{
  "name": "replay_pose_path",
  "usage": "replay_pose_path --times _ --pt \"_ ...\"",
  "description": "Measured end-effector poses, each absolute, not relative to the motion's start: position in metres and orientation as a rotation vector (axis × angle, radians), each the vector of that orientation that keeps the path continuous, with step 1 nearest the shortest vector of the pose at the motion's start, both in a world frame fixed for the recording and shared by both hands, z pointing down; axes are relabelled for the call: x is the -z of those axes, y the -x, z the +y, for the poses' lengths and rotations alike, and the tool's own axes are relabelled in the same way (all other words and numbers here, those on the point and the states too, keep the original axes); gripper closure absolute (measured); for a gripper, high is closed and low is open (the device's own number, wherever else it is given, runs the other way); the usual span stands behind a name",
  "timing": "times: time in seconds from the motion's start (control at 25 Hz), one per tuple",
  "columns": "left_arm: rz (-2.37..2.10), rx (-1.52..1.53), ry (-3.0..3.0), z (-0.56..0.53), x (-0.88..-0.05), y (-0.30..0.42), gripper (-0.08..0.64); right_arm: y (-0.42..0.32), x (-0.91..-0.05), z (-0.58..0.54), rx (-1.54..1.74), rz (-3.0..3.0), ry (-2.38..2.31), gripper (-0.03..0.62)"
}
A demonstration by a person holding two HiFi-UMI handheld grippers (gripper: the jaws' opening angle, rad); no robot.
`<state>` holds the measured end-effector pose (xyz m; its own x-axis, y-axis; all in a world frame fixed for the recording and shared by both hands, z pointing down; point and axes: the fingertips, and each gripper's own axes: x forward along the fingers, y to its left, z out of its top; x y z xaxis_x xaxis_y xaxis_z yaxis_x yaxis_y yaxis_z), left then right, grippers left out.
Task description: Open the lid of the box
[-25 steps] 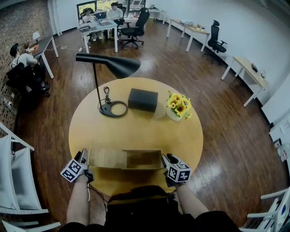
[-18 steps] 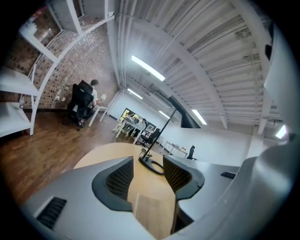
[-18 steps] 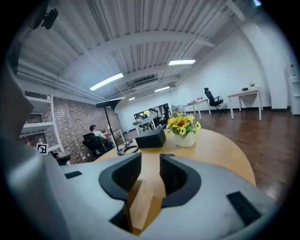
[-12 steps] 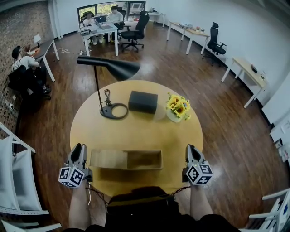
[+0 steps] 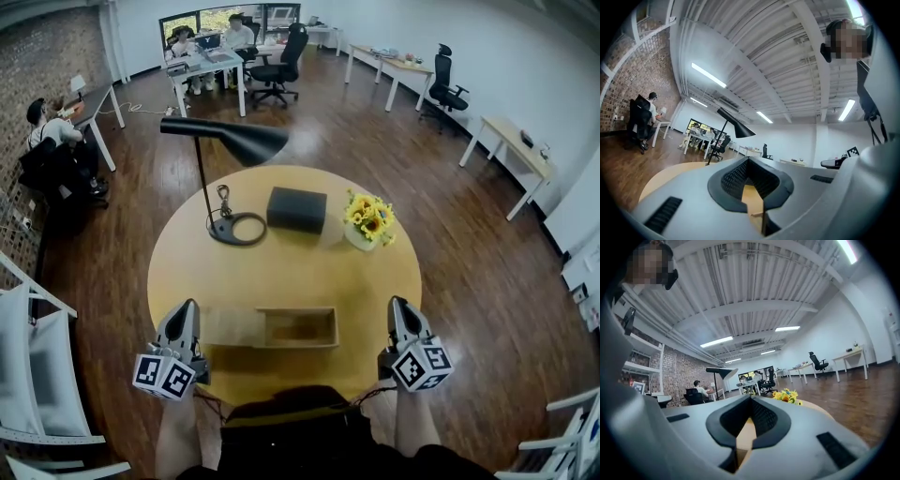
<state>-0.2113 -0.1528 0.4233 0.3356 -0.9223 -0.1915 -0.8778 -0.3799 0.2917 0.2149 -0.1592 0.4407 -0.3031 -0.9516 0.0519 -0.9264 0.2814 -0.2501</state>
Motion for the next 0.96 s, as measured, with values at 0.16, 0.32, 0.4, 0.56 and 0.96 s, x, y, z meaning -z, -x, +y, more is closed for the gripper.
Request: replay_pose_path --times 0.16,0.32,0.4,0.56,0.96 --pt "-1.645 0.479 -2.464 -0.146 -0.424 0.204 0.555 -0.212 -0.443 -0.159 0.389 2.412 1.761 0.592" --pt "-1.624 0.457 -2.484 -0.146 -0.425 0.205 0.555 -0.208 -0.437 -0.160 0.384 2.410 1.740 0.592" --pt "-1.629 0.442 -2.495 -0.145 -0.424 0.205 0.555 -0.208 -0.435 -0.161 0.384 2.408 1.727 0.592" --pt "-1.626 0.455 -2.490 -0.142 -0.424 0.206 0.555 -0.206 -0.433 -0.164 0.387 2.408 1.706 0.592" --pt "-1.632 0.461 -2.483 -0.143 -0.428 0.206 0.555 -0.197 -0.431 -0.169 0.386 2.430 1.682 0.592"
